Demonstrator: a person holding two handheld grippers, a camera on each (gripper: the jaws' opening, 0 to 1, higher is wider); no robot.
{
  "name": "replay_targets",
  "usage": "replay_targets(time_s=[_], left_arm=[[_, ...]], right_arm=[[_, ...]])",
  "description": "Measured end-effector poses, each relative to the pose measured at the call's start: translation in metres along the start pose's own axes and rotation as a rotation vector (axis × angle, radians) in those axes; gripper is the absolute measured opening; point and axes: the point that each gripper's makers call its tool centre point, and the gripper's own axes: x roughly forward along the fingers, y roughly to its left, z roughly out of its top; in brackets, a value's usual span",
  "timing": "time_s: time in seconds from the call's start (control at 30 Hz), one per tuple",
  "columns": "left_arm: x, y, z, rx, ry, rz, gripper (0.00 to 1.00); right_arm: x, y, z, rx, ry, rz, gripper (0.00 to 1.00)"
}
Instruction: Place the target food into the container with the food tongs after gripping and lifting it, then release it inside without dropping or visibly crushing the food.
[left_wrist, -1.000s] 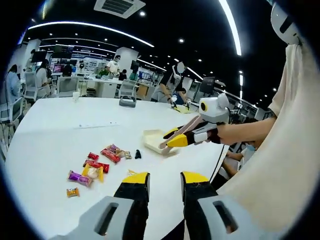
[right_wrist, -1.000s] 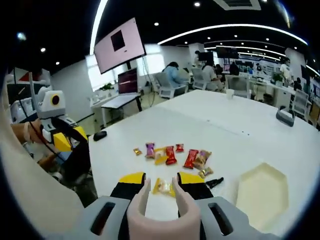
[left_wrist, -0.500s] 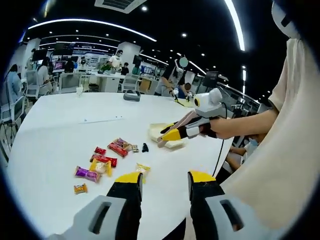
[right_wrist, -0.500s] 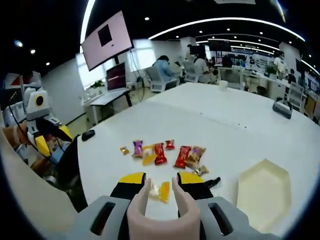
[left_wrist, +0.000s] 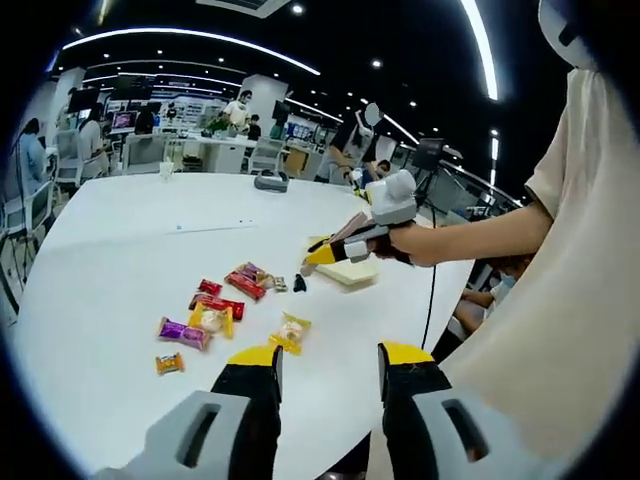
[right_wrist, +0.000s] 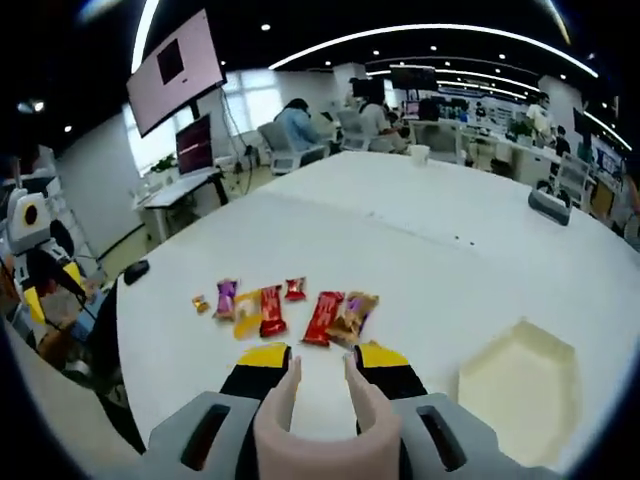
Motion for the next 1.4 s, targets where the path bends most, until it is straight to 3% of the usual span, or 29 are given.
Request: replay_targets(time_s=[0.2,0.33,0.47,0.67,0.93,1.4], left_arm=[[0.0,0.008,-0.003,-0.014,0.014,0.005,0.38],[0.0,0.009,-0.006,-0.043,0.011,-0.004,0.37],[0.0,0.009,-0.011,-0.066,0.014,-0.005,0.37],[0.003,0.004,-0.021,-0.05,0.06,-0.034,0.41],[0.005,0.002,-0.023,-0.072,0.058,-0.036,0.4],[0.009,0.005,-0.025,-0.101,0.058,-0.024,0.39]], right_arm=[[0.017,-0.013,-0.009,-0.115,0.072,0.014,0.24],[0.028,-0.01,-0.016,-0.231,0.126,0.06,0.24],[0.037,-0.014,-0.02,-0.291,0.158,0.075,0.24],[0.048,-0.016,-0.02,-0.391,0.192,0.129,0.25],[0.065,-0.022,-0.025,-0.457,0.236,0.18,0.24],[0.072,-0.019,-0.025,-0.519,0.272,0.278,0.25]])
